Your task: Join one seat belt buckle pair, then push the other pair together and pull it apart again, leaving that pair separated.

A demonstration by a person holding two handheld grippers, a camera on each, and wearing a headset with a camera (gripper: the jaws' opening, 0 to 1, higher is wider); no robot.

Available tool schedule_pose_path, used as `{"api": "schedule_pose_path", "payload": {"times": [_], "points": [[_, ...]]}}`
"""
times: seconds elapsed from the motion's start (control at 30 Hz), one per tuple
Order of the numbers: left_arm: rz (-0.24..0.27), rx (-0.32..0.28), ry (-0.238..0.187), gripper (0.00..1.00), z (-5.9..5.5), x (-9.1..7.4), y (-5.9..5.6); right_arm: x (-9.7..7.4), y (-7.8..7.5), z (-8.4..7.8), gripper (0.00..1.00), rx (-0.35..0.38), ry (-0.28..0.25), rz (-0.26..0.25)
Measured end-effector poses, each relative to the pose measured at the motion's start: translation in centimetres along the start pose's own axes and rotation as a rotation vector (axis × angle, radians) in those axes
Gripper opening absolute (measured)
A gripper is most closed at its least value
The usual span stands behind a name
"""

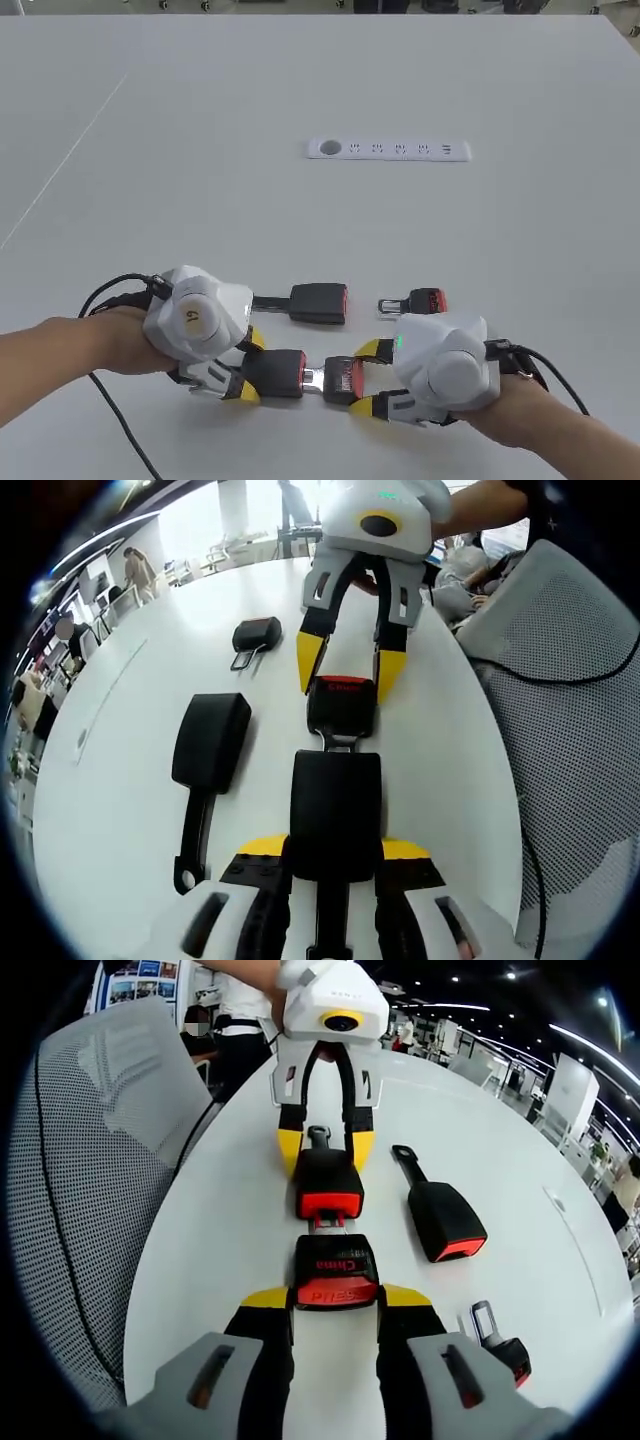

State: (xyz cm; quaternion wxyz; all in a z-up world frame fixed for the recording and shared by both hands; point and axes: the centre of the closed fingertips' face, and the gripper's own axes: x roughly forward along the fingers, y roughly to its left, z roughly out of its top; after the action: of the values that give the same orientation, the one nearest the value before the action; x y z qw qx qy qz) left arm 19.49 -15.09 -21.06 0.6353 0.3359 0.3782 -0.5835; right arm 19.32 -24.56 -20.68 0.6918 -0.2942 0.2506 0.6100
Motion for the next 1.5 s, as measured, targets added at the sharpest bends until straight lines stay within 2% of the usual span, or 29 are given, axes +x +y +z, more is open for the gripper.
{"api": "schedule_pose_path", "payload": {"times": [0.4, 0.57, 1.13, 1.17, 1.2, 1.23, 1.27, 1.33, 1.5], "points": [[-0.006, 0.015, 0.003, 0.32, 0.3, -0.1, -0.1, 0.4, 0.1, 0.1, 0.29, 0.009, 0.011, 0.001], [-0.007, 0.017, 0.003, 0.32, 0.5, -0.1, -0.3, 0.6, -0.2, 0.2, 0.29, 0.030, 0.015, -0.014], [-0.010, 0.016, 0.004, 0.31, 0.2, 0.0, -0.2, 0.5, 0.0, 0.4, 0.28, 0.062, 0.048, -0.028], [-0.010, 0.018, 0.005, 0.31, 0.2, 0.1, -0.1, 0.7, 0.3, 0.8, 0.28, 0.075, 0.030, -0.024], [-0.012, 0.025, 0.010, 0.31, 0.2, 0.1, -0.1, 1.2, 0.5, 1.1, 0.28, 0.120, 0.022, -0.024], [-0.012, 0.025, 0.015, 0.31, 0.2, 0.1, -0.1, 1.4, 0.3, 1.2, 0.28, 0.074, 0.039, -0.036], [-0.012, 0.027, 0.019, 0.31, 0.3, 0.1, -0.2, 1.5, 0.3, 1.4, 0.28, 0.058, 0.041, -0.038], [-0.009, 0.021, 0.010, 0.31, 0.3, 0.0, -0.2, 1.4, 0.8, 1.2, 0.28, 0.071, 0.055, -0.039], [-0.008, 0.017, 0.010, 0.31, 0.0, 0.0, -0.2, 1.4, 0.7, 1.1, 0.29, 0.073, 0.055, -0.035]]}}
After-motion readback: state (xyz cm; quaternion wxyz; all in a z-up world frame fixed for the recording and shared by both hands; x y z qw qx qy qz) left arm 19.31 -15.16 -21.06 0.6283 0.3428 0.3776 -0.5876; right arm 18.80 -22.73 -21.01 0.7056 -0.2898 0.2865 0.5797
